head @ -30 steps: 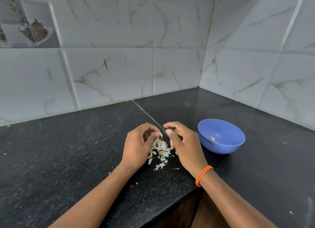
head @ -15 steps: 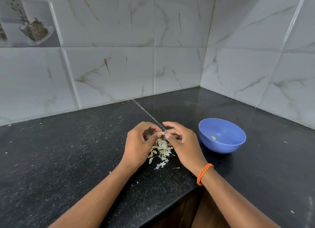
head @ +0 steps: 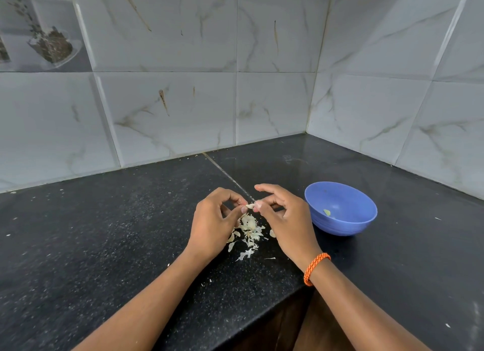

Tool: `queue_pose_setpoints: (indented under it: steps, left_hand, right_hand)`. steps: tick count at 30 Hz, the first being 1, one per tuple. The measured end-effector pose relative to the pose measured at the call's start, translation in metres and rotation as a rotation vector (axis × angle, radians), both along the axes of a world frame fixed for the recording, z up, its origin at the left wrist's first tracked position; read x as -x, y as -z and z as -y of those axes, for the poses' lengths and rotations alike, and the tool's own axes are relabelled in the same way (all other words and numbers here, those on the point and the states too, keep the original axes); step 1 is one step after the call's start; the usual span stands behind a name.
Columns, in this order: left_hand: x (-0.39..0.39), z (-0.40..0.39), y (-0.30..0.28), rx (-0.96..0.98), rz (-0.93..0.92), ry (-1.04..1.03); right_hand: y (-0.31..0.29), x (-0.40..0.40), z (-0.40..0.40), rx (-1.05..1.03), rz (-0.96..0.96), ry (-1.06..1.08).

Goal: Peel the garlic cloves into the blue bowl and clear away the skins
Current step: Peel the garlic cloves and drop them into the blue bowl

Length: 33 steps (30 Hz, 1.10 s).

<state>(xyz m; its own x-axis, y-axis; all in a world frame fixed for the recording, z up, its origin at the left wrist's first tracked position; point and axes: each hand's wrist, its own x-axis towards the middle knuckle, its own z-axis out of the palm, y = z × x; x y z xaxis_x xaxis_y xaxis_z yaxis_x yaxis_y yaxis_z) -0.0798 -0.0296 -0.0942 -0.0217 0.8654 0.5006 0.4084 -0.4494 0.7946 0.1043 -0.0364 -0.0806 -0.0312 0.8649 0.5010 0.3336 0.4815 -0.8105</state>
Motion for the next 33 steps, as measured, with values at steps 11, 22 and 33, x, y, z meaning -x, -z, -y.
queue_pose_setpoints:
  steps: [11, 22, 33]
  left_hand:
    - [0.0, 0.0006, -0.0001, -0.023, -0.033, 0.008]
    - [0.0005, -0.001, 0.0018, -0.044, -0.102, -0.059]
    - [0.0028, -0.0015, 0.002, -0.031, -0.099, -0.126]
  right_hand:
    - [0.0024, 0.0056, 0.0025, -0.021, 0.038, 0.012]
    - [0.0025, 0.0055, 0.0015, -0.051, 0.047, 0.037]
    - [0.0055, 0.0048, 0.0063, 0.017, 0.017, -0.065]
